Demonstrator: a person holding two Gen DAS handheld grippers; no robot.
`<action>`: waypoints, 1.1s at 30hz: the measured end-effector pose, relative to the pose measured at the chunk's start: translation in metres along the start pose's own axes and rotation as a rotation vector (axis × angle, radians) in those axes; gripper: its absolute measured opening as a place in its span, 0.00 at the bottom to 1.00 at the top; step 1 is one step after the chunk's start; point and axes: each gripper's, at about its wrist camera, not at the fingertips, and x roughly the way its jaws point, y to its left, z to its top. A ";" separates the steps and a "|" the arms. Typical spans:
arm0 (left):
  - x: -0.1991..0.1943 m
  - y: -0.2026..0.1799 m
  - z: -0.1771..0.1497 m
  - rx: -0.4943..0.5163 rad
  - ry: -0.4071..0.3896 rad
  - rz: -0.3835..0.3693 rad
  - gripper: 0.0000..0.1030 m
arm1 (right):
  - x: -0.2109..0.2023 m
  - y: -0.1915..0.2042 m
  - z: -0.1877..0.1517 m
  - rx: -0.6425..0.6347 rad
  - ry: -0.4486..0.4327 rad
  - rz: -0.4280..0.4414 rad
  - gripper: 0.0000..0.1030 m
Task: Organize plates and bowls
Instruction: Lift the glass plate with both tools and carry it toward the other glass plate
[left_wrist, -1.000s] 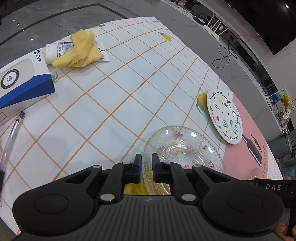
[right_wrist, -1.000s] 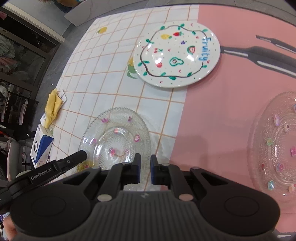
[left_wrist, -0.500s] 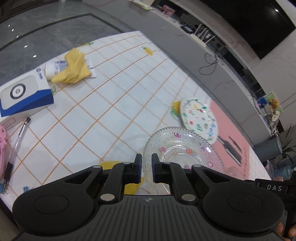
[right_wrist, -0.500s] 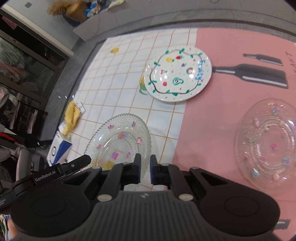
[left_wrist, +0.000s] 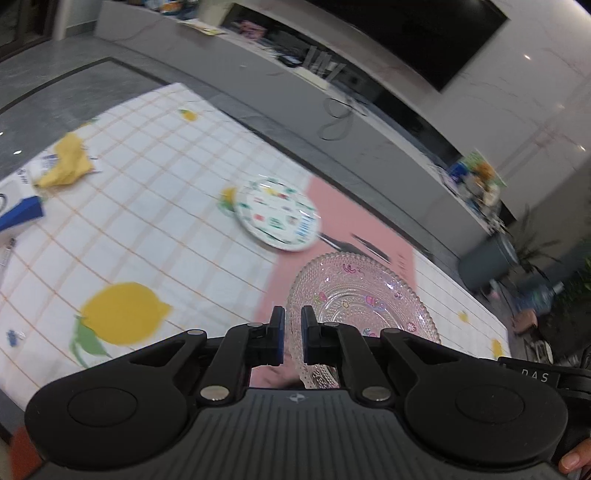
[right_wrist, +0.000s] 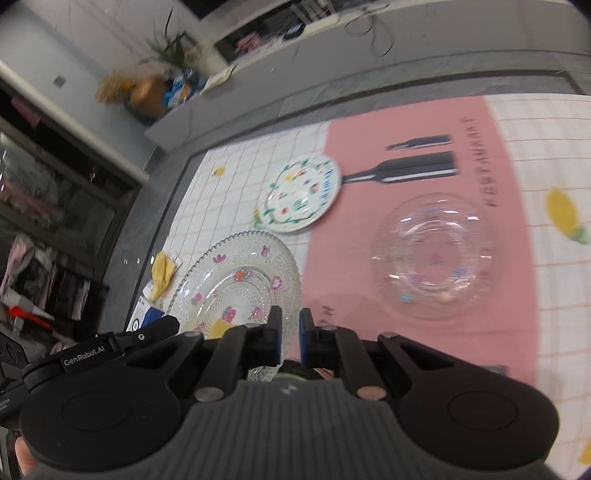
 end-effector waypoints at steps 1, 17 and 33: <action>0.000 -0.008 -0.005 0.009 0.006 -0.014 0.09 | -0.009 -0.006 -0.003 0.007 -0.013 -0.006 0.07; 0.038 -0.116 -0.111 0.203 0.168 -0.080 0.08 | -0.114 -0.144 -0.075 0.182 -0.106 -0.136 0.07; 0.081 -0.130 -0.177 0.288 0.250 0.031 0.09 | -0.095 -0.209 -0.120 0.226 -0.046 -0.212 0.08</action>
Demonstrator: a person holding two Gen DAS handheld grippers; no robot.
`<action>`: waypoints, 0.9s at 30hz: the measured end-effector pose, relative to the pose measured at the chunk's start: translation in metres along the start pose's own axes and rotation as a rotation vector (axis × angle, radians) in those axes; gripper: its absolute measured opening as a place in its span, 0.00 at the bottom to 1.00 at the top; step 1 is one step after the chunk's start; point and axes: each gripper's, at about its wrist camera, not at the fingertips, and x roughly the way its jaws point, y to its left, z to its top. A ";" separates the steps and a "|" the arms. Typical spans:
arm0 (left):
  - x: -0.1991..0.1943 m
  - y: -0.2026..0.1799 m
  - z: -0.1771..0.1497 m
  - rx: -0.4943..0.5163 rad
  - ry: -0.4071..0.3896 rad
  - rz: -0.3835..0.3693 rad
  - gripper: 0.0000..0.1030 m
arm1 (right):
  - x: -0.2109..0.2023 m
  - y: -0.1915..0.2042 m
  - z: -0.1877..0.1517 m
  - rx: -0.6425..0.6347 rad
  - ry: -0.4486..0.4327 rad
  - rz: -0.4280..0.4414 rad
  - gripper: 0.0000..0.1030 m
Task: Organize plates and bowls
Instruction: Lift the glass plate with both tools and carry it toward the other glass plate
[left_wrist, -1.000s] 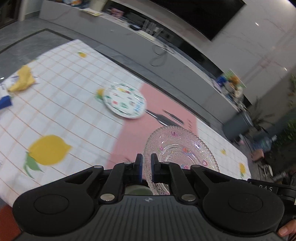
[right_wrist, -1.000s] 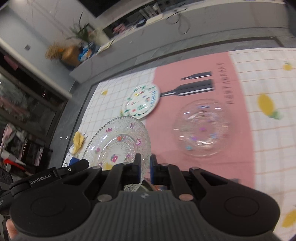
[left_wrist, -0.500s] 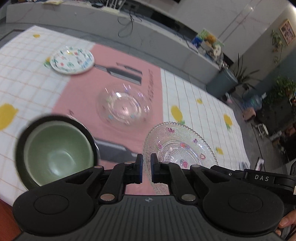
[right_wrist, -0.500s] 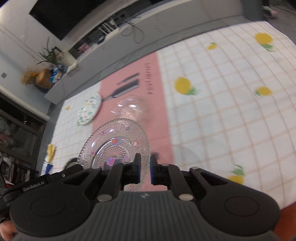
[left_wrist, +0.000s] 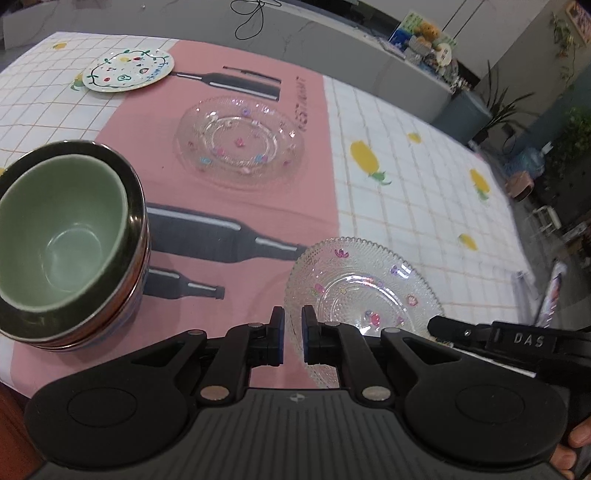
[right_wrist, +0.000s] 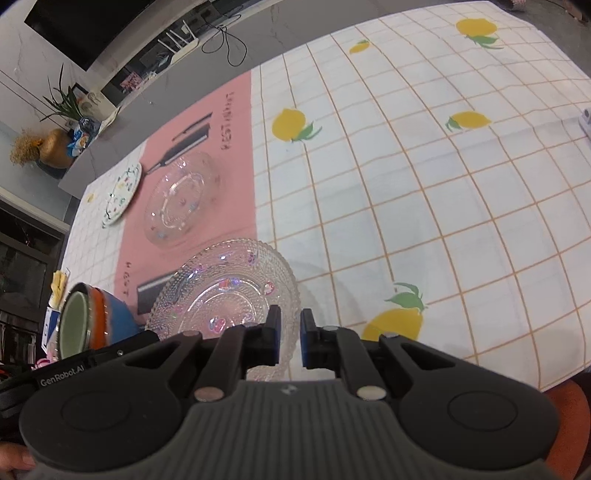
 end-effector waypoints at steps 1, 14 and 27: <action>0.003 -0.002 -0.002 0.011 0.002 0.019 0.09 | 0.004 -0.001 0.000 -0.003 0.002 -0.002 0.08; 0.031 0.001 -0.010 0.037 0.012 0.115 0.09 | 0.037 0.001 -0.004 -0.045 0.003 -0.036 0.08; 0.037 -0.002 -0.010 0.073 -0.004 0.161 0.09 | 0.055 0.005 -0.005 -0.043 0.017 -0.077 0.12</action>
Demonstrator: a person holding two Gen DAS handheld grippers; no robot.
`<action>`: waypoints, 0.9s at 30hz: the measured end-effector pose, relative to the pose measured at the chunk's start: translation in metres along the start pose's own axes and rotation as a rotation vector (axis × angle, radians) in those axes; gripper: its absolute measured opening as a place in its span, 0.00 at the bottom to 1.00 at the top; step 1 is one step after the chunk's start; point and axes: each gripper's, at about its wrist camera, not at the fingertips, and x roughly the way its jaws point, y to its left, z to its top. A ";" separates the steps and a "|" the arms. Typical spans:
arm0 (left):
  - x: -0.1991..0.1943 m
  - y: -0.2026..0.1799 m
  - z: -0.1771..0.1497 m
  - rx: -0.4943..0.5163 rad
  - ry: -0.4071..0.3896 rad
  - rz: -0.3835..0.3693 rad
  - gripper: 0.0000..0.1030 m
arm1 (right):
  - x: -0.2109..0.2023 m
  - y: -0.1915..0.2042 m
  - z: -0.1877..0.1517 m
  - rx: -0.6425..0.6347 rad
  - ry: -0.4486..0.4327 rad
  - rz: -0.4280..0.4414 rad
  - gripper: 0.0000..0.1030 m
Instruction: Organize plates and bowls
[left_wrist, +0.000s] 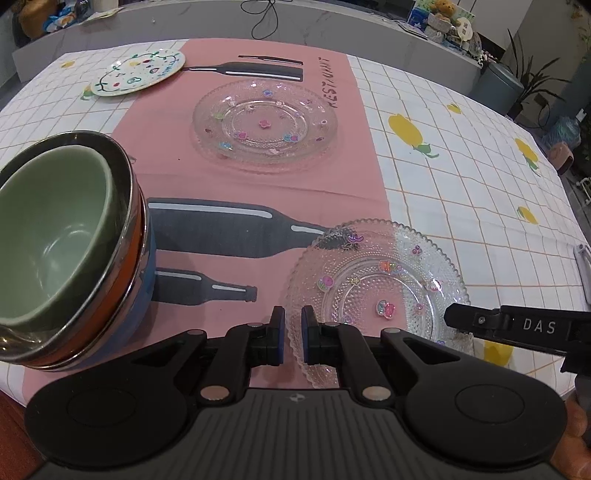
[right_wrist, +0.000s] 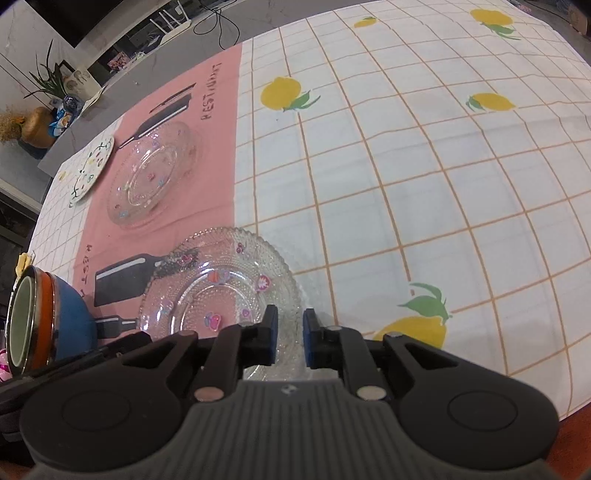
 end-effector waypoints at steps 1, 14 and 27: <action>0.000 0.000 0.000 0.001 -0.001 0.002 0.09 | 0.000 0.000 0.000 0.006 -0.004 0.004 0.12; -0.005 -0.005 0.000 0.055 -0.033 0.009 0.27 | -0.004 0.006 -0.004 -0.017 -0.043 -0.006 0.21; -0.065 0.004 0.023 0.104 -0.163 -0.094 0.31 | -0.053 0.045 -0.001 -0.154 -0.167 -0.040 0.45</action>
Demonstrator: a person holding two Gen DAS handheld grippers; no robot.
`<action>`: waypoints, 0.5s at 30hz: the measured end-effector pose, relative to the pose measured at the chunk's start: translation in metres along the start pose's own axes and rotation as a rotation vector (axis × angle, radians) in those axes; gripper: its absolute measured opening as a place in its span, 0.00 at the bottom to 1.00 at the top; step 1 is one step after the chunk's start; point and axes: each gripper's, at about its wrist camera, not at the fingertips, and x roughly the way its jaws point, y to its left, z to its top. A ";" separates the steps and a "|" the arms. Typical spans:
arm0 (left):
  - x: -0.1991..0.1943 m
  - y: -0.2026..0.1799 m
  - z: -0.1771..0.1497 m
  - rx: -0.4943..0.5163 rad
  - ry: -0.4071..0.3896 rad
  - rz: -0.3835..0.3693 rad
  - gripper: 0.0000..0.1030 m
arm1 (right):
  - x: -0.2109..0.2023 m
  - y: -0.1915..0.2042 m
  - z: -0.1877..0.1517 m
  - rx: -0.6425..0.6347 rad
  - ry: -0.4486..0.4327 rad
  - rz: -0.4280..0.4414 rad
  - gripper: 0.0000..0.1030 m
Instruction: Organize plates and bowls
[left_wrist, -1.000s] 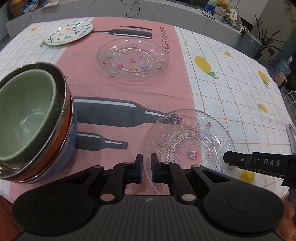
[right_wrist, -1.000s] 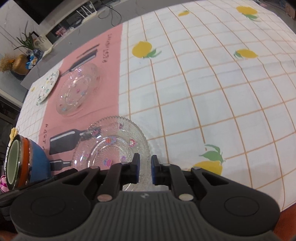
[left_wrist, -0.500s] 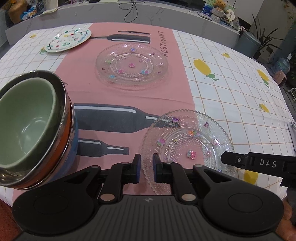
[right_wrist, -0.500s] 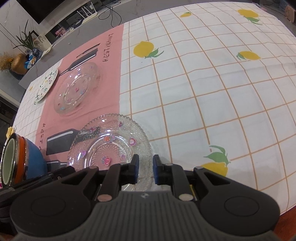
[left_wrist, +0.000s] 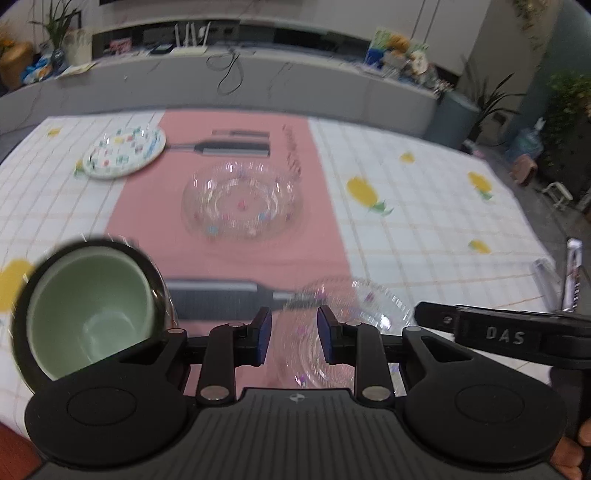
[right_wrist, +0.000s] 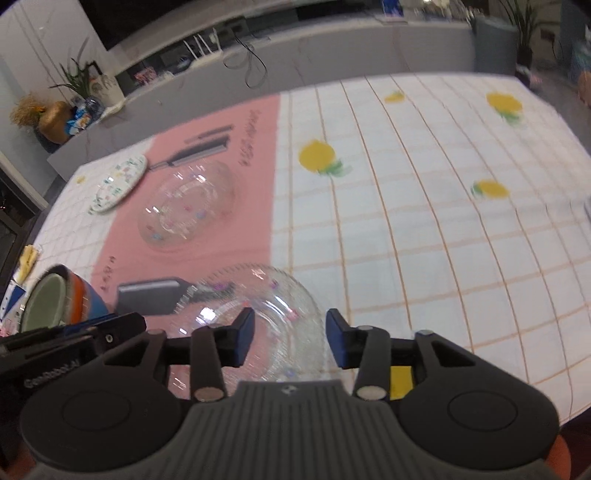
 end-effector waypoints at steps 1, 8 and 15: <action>-0.004 0.004 0.005 0.002 -0.004 -0.013 0.31 | -0.004 0.005 0.003 -0.009 -0.010 0.007 0.45; -0.039 0.048 0.040 -0.035 -0.086 -0.006 0.31 | -0.020 0.043 0.029 -0.021 -0.045 0.113 0.44; -0.061 0.095 0.069 -0.046 -0.172 0.058 0.31 | -0.019 0.093 0.056 -0.063 -0.057 0.173 0.44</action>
